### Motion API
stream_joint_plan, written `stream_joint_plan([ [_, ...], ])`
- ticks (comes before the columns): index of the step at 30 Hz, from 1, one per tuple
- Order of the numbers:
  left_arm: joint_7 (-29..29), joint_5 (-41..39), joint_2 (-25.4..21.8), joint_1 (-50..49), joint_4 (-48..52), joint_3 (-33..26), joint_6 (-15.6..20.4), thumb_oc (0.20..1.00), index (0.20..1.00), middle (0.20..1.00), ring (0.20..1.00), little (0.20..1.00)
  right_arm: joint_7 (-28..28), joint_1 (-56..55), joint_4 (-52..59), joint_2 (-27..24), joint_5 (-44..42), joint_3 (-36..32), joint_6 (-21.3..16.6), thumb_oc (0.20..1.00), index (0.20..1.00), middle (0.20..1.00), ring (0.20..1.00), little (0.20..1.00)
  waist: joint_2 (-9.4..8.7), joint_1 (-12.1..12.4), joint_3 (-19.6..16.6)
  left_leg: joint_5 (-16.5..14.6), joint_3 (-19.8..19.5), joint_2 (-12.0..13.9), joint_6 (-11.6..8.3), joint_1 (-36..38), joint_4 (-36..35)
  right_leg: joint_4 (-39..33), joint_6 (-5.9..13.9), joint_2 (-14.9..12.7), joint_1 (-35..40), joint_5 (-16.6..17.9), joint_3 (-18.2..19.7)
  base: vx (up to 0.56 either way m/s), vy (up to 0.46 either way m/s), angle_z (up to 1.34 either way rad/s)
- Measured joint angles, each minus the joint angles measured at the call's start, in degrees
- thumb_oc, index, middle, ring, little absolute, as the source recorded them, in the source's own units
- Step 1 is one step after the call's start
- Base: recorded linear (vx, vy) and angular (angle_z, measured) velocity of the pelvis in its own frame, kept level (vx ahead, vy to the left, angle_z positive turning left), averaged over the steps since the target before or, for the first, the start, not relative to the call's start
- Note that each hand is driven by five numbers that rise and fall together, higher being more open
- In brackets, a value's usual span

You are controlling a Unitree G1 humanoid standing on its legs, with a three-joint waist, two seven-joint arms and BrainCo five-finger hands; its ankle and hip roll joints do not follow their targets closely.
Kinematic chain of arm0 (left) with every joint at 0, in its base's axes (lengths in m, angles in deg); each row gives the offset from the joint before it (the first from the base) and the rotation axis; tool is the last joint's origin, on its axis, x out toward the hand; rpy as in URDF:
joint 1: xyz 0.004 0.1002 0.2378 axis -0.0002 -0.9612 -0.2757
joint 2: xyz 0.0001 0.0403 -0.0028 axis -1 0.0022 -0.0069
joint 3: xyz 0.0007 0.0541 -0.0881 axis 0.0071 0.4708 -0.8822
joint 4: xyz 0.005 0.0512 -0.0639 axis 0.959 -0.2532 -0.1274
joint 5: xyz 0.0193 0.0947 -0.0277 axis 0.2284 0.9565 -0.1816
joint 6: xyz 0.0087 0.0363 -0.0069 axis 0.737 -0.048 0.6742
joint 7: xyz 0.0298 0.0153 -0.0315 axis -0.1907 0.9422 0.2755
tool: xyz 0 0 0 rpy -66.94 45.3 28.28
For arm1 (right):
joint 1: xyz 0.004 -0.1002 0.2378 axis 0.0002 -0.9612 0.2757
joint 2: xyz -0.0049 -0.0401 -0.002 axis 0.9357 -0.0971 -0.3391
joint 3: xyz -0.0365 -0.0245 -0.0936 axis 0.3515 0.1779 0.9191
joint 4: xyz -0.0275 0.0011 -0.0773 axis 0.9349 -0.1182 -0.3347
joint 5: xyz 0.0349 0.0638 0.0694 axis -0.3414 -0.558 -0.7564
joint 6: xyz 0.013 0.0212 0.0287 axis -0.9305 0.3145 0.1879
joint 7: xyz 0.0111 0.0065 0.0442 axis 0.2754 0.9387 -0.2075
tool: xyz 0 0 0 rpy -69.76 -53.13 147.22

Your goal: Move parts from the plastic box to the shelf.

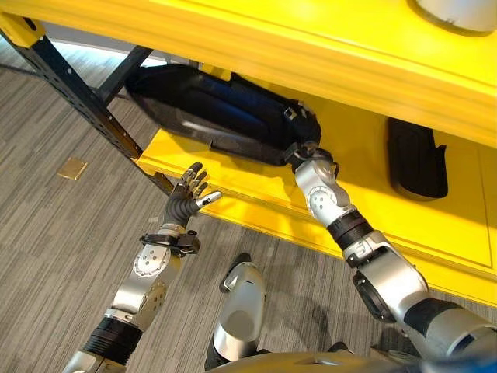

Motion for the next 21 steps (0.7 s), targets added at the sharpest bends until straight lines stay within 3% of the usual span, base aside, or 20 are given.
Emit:
stream_joint_plan([
  [5, -0.04, -0.15, -2.55, 0.18, 0.01, 2.03, 0.36, 1.000, 1.000, 1.000, 1.000, 1.000, 2.12, 9.35, -13.49, -4.12, -0.05, -5.58, -0.51, 0.200, 0.200, 0.200, 0.200, 0.200, 1.11, 0.83, 0.79, -0.05, -0.44, -0.18, -0.02, -0.37, 0.28, 0.04, 0.38, -0.03, -0.07, -0.20, -0.40, -0.01, 0.005, 0.02],
  [13, -0.13, -1.73, -3.35, 1.04, 0.23, 4.86, 0.76, 1.000, 1.000, 1.000, 1.000, 1.000, 4.05, 12.23, -21.74, -10.40, -1.20, -8.84, -0.57, 0.200, 0.200, 0.200, 0.200, 0.200, 2.48, 1.54, 1.81, -0.44, -1.62, -1.12, 0.05, -2.11, 1.07, 1.29, 1.78, -0.49, -0.99, -1.25, -1.45, 0.02, -0.010, 0.08],
  [21, -0.13, -1.72, -3.34, 2.99, 0.33, 6.13, 0.88, 1.000, 1.000, 1.000, 1.000, 1.000, 5.09, 14.24, -29.47, -12.09, -4.78, -12.62, -0.58, 0.200, 0.200, 0.200, 0.200, 0.200, 2.84, 0.38, 2.46, -0.38, -1.54, -1.44, -0.06, -2.12, 1.28, 0.90, 2.19, -0.57, -0.77, -0.48, -1.44, 0.00, 0.000, 0.00],
])
